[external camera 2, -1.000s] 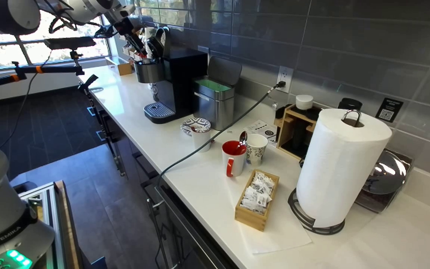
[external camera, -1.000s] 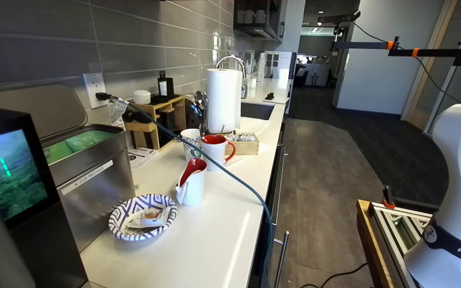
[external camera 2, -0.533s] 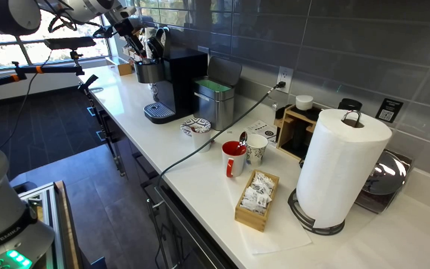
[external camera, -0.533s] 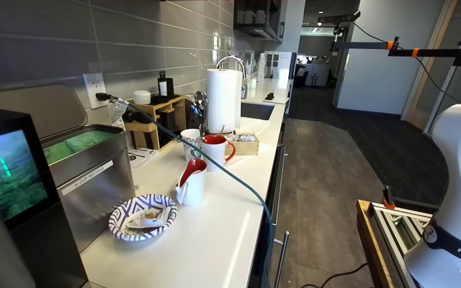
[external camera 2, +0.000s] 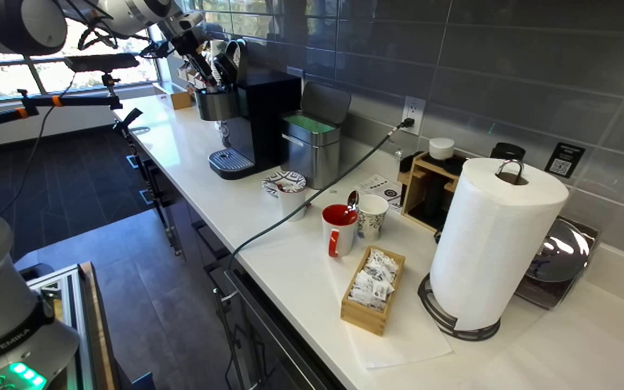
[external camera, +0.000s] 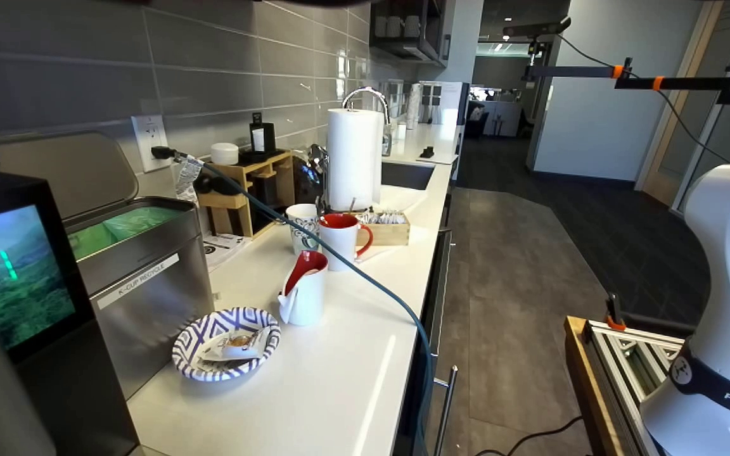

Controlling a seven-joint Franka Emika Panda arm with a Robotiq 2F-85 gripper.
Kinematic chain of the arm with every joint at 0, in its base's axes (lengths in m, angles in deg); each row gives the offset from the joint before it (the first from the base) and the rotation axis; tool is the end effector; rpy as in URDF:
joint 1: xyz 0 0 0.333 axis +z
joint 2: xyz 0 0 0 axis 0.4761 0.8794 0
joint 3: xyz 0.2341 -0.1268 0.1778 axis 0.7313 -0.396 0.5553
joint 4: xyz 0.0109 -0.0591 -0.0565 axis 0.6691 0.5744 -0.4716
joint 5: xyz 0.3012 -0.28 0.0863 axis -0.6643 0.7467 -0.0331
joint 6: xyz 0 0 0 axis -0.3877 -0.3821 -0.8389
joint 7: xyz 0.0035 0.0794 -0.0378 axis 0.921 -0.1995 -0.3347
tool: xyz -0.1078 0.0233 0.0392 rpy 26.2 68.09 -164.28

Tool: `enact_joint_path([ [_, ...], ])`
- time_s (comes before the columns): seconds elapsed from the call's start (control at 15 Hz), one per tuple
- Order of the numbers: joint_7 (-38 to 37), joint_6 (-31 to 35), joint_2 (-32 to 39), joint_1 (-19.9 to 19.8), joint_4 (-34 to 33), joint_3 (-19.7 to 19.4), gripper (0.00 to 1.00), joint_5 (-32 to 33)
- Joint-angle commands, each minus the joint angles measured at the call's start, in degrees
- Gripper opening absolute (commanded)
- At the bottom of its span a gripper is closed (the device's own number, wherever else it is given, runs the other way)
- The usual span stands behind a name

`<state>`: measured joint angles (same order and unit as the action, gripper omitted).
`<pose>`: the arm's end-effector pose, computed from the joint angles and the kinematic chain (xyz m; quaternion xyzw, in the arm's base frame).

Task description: Remove the white container from the coffee maker and put it on the table

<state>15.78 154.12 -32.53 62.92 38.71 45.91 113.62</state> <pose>0.5577 0.4844 0.5247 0.9721 -0.0421 0.2283 0.0319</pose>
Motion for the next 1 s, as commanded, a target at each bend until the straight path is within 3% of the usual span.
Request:
enact_joint_path([
  [0.0,-2.37,-2.15,1.71,0.86,-2.47,-0.51,1.0,0.59],
  [0.07,-2.64,-2.12,1.85,0.89,-2.65,-0.54,0.99,0.67],
  [0.2,-3.01,-2.17,1.94,0.9,-2.88,-0.57,0.86,0.76],
  [0.27,-3.18,-2.15,1.91,0.9,-2.89,-0.61,0.77,0.86],
  [0.33,-3.35,-2.19,1.84,0.88,-2.85,-0.66,0.6,0.93],
  [0.53,-3.65,-2.33,1.81,0.84,-2.88,-0.67,0.39,0.94],
  [0.67,-3.52,-2.51,1.94,0.91,-3.15,-0.6,0.39,0.86],
  [0.73,-3.46,-2.47,1.98,0.92,-3.2,-0.57,0.36,0.85],
  [0.8,-3.36,-2.5,1.93,0.91,-3.27,-0.52,0.27,0.79],
  [0.93,-3.04,-2.96,1.58,0.96,-3.59,-0.37,0.23,0.68],
])
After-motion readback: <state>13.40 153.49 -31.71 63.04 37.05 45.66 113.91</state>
